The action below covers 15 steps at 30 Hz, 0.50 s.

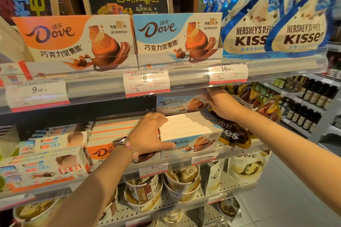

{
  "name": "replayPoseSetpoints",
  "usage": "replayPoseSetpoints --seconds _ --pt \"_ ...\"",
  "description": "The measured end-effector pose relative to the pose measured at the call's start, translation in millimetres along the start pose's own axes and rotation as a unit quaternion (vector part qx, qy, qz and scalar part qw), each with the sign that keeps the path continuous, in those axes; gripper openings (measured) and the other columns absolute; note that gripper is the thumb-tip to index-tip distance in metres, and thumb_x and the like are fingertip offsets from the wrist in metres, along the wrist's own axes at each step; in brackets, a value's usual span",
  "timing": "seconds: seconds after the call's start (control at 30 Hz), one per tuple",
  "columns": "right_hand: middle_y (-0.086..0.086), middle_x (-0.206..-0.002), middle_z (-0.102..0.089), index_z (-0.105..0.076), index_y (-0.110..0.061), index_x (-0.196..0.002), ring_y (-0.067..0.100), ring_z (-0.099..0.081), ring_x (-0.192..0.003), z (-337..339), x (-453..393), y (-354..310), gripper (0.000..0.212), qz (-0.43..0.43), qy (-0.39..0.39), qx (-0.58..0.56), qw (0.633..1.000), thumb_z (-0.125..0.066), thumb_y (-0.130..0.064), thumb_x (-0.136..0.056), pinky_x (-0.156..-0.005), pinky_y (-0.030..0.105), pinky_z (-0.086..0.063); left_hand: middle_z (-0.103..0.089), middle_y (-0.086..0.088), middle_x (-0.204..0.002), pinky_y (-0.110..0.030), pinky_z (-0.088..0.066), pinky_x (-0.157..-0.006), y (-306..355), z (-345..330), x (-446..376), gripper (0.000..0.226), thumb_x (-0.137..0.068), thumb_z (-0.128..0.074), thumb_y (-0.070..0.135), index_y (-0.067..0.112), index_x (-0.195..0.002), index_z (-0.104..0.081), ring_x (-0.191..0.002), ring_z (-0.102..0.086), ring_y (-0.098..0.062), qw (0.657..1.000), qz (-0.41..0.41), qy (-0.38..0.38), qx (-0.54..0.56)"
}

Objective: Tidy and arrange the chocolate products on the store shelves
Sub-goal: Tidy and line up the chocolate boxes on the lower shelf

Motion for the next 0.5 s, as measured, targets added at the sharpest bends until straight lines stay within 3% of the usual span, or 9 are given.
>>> replayPoseSetpoints --seconds 0.27,0.4,0.5 --pt "0.022 -0.119 -0.052 -0.044 -0.004 -0.129 0.038 -0.050 -0.107 -7 -5 -17 0.035 0.017 -0.061 0.020 0.998 -0.043 -0.005 -0.094 -0.090 0.049 -0.043 -0.037 0.003 -0.130 -0.022 -0.035 -0.097 -5 -1 1 0.081 -0.064 -0.076 0.054 0.022 -0.130 -0.041 -0.118 -0.031 -0.009 1.000 0.016 0.009 0.015" --pt "0.020 -0.128 -0.051 -0.043 -0.004 -0.132 0.035 -0.048 -0.115 -4 -7 -22 0.036 0.014 -0.070 0.025 0.997 -0.043 -0.009 -0.096 -0.094 0.038 -0.040 -0.027 0.000 -0.129 -0.027 -0.030 -0.101 -6 4 5 0.101 -0.056 -0.080 0.056 0.021 -0.133 -0.025 -0.120 -0.021 -0.013 0.998 0.040 0.053 -0.003" --pt "0.018 -0.118 -0.055 -0.049 -0.003 -0.123 0.032 -0.053 -0.107 -9 -6 -18 0.028 0.002 -0.083 0.023 0.996 -0.046 -0.007 -0.095 -0.089 0.039 -0.044 -0.014 -0.001 -0.137 -0.034 -0.025 -0.110 -7 6 7 0.122 -0.052 -0.081 0.058 0.021 -0.141 -0.007 -0.130 -0.012 -0.019 0.996 0.053 0.073 -0.003"
Point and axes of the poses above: each hand's wrist, its own x-axis away from the middle knuckle, its own z-axis out of the back of the hand, y = z × x, the point moved 7 cm from there along -x, towards the middle knuckle
